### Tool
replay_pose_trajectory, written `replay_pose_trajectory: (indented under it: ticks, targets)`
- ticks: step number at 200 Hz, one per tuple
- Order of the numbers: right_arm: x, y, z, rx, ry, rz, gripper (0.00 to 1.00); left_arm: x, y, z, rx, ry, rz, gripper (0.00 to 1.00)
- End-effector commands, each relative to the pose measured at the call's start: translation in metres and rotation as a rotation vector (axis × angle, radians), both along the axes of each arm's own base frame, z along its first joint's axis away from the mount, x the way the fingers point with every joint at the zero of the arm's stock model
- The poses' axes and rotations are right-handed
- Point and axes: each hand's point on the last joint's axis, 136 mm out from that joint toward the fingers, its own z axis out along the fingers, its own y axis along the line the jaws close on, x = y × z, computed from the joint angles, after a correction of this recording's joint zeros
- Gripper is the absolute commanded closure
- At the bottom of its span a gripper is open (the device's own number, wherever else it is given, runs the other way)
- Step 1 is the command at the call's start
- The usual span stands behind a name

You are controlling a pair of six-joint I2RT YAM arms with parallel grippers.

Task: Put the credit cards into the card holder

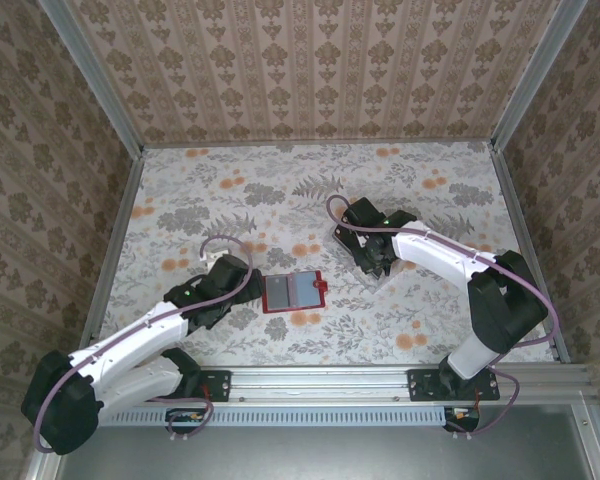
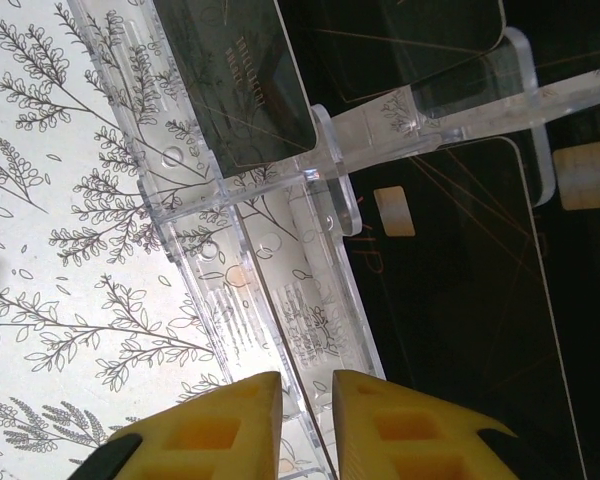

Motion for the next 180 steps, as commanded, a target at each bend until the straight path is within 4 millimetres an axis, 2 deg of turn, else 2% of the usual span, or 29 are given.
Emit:
replay_pose_trajectory:
  ticks: [1,88,113,142,180]
  targets:
    - [0.001,-0.004,0.005,-0.037,-0.008,0.010,0.78,0.000,0.000,-0.002,0.004,0.008,-0.006,0.00]
    - [0.001,-0.003,0.015,-0.030,-0.020,0.037,0.89,0.000,-0.001,-0.003,-0.004,0.008,-0.011,0.00]
    - [0.002,0.003,0.024,-0.001,-0.026,0.060,0.90,0.000,-0.001,-0.003,-0.003,0.008,-0.010,0.00]
    - [0.005,0.011,0.035,0.039,-0.032,0.078,1.00,0.000,-0.002,-0.003,-0.004,0.008,-0.014,0.00]
    - [0.002,0.030,0.063,0.166,-0.053,0.097,1.00,0.000,-0.001,-0.003,0.002,0.010,-0.019,0.00]
